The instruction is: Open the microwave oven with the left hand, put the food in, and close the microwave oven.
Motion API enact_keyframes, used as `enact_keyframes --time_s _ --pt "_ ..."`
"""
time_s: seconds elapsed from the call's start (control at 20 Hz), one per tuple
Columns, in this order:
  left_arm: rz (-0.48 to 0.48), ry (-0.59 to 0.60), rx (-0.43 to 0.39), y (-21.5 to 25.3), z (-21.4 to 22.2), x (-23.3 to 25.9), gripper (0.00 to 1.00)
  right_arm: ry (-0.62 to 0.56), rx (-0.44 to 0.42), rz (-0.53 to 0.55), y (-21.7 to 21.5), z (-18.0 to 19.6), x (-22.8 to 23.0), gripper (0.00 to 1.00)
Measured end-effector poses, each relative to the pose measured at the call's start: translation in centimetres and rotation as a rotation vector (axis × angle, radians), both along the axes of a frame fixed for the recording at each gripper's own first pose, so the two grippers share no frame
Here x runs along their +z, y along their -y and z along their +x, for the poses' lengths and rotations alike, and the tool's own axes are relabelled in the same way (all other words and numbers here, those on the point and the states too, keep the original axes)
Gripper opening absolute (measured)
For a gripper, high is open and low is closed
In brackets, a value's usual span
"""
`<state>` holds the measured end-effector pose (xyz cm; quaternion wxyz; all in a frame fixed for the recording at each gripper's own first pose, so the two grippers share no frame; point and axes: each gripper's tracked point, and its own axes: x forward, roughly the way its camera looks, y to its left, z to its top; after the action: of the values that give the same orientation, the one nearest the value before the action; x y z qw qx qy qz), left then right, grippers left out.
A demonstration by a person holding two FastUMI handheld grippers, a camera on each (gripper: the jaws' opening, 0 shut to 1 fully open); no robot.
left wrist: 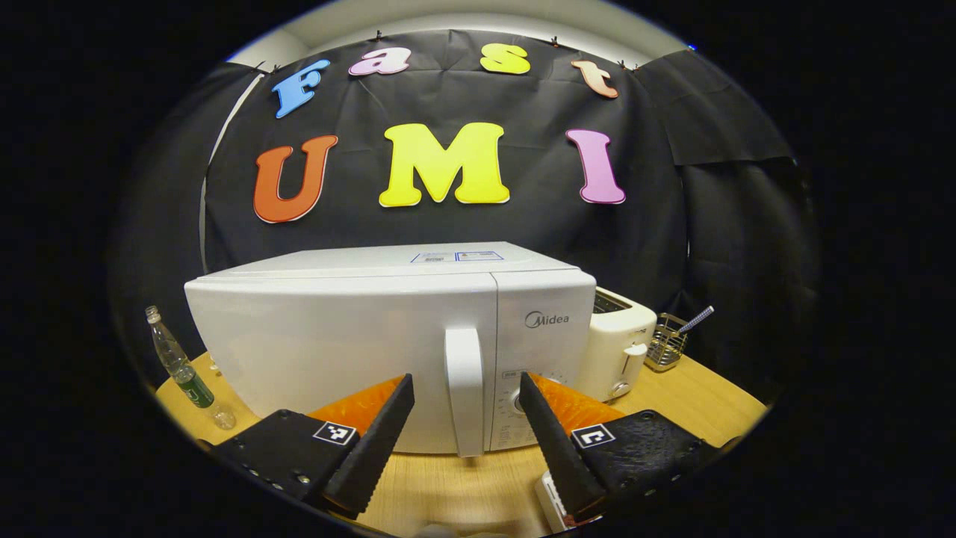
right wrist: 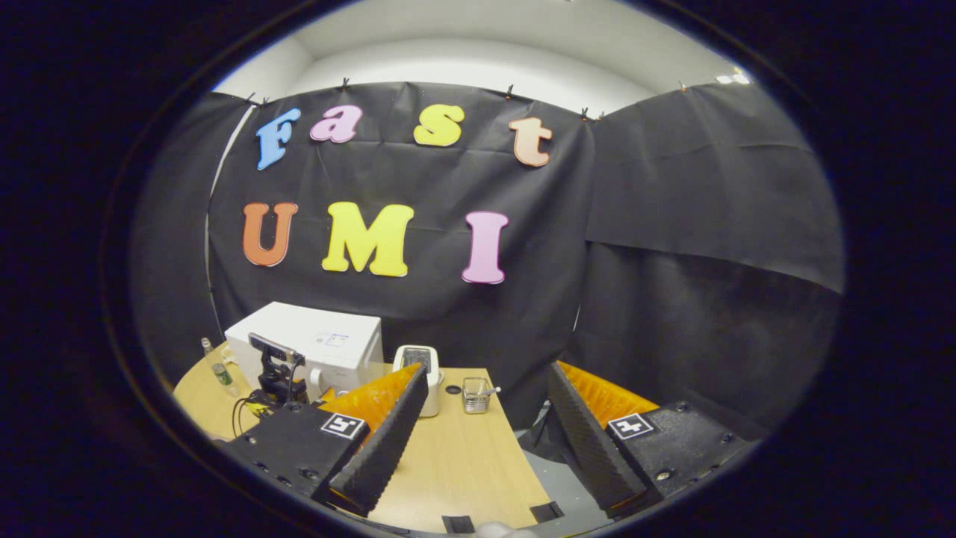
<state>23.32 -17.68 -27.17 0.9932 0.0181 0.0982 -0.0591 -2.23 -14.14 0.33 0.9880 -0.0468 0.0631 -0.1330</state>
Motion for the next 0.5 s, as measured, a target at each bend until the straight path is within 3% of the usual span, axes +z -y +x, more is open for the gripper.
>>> enact_keyframes --time_s 0.15,0.2,0.3,0.35,0.45,0.5 --pt "-0.008 -0.007 -0.004 0.3 0.8 -0.7 0.81 -0.009 -0.006 0.0 0.4 0.5 -0.3 1.0" --pt "-0.02 -0.012 -0.021 0.6 0.6 -0.8 0.58 -0.01 -0.004 0.002 0.3 0.7 -0.4 1.0" --pt "-0.044 -0.005 -0.028 0.5 0.7 -0.6 0.34 -0.013 -0.004 0.009 0.4 1.0 -0.5 1.0" --pt "-0.044 0.015 -0.02 0.3 1.0 -0.1 0.43 -0.018 -0.001 0.011 0.3 1.2 -0.6 1.0" --pt "-0.037 0.015 -0.016 0.2 1.1 -0.2 0.25 -0.02 0.004 0.009 0.3 1.4 -0.6 1.0" --pt "-0.038 0.019 -0.012 0.2 1.0 -0.1 0.36 -0.02 0.009 0.01 0.2 1.6 -0.6 1.0"
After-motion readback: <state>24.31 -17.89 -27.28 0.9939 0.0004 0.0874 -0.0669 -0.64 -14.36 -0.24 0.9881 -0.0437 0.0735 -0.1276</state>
